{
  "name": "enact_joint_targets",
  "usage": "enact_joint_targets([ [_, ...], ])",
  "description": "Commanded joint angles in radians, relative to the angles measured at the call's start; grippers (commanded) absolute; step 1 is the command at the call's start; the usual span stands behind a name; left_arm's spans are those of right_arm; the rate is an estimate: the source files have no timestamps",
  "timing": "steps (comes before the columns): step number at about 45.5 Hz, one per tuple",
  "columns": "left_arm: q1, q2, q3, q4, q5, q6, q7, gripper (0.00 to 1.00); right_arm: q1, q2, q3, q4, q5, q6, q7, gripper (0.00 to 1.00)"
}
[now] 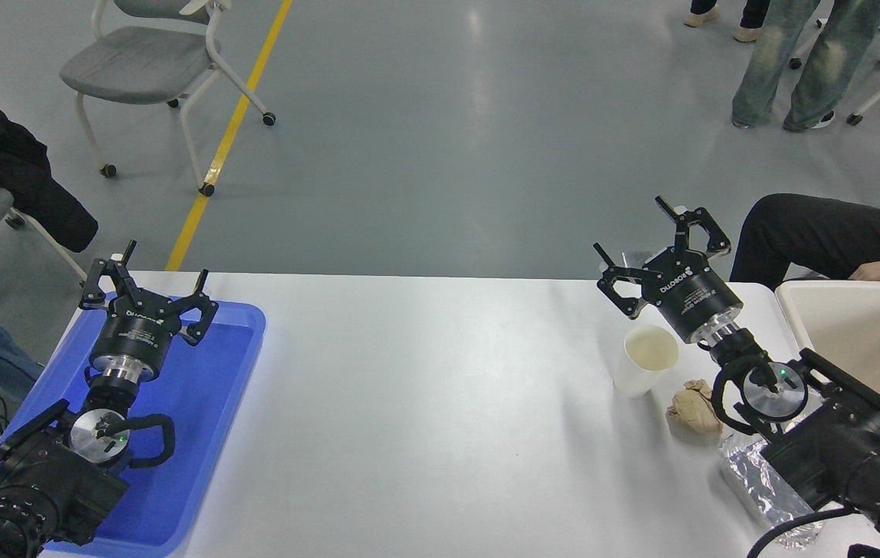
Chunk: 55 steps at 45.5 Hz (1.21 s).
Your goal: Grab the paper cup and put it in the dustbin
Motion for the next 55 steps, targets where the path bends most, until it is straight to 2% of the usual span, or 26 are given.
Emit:
enact_joint_targets([
  [1, 0.000, 0.000, 0.000, 0.000, 0.000, 0.000, -0.001, 1.00, 0.001, 0.000, -0.001, -0.001, -0.001, -0.001, 0.000, 1.00],
  [13, 0.000, 0.000, 0.000, 0.000, 0.000, 0.000, 0.001, 1.00, 0.001, 0.000, -0.002, 0.000, -0.015, -0.001, -0.003, 1.00],
  [23, 0.000, 0.000, 0.000, 0.000, 0.000, 0.000, 0.001, 1.00, 0.051, -0.006, -0.002, 0.031, -0.117, -0.011, -0.009, 1.00],
  [27, 0.000, 0.000, 0.000, 0.000, 0.000, 0.000, -0.001, 1.00, 0.105, -0.059, -0.014, 0.040, -0.168, -0.017, -0.014, 1.00],
  [32, 0.000, 0.000, 0.000, 0.000, 0.000, 0.000, -0.001, 1.00, 0.215, -0.142, -0.112, 0.046, -0.266, -0.012, -0.014, 1.00],
  [38, 0.000, 0.000, 0.000, 0.000, 0.000, 0.000, 0.001, 1.00, 0.315, -0.265, -0.284, 0.086, -0.285, -0.003, -0.014, 1.00],
  [48, 0.000, 0.000, 0.000, 0.000, 0.000, 0.000, 0.001, 1.00, 0.563, -0.385, -0.686, 0.150, -0.288, -0.001, -0.014, 1.00],
  [55, 0.000, 0.000, 0.000, 0.000, 0.000, 0.000, 0.001, 1.00, 0.740, -0.452, -0.960, 0.261, -0.392, -0.001, -0.014, 1.00],
])
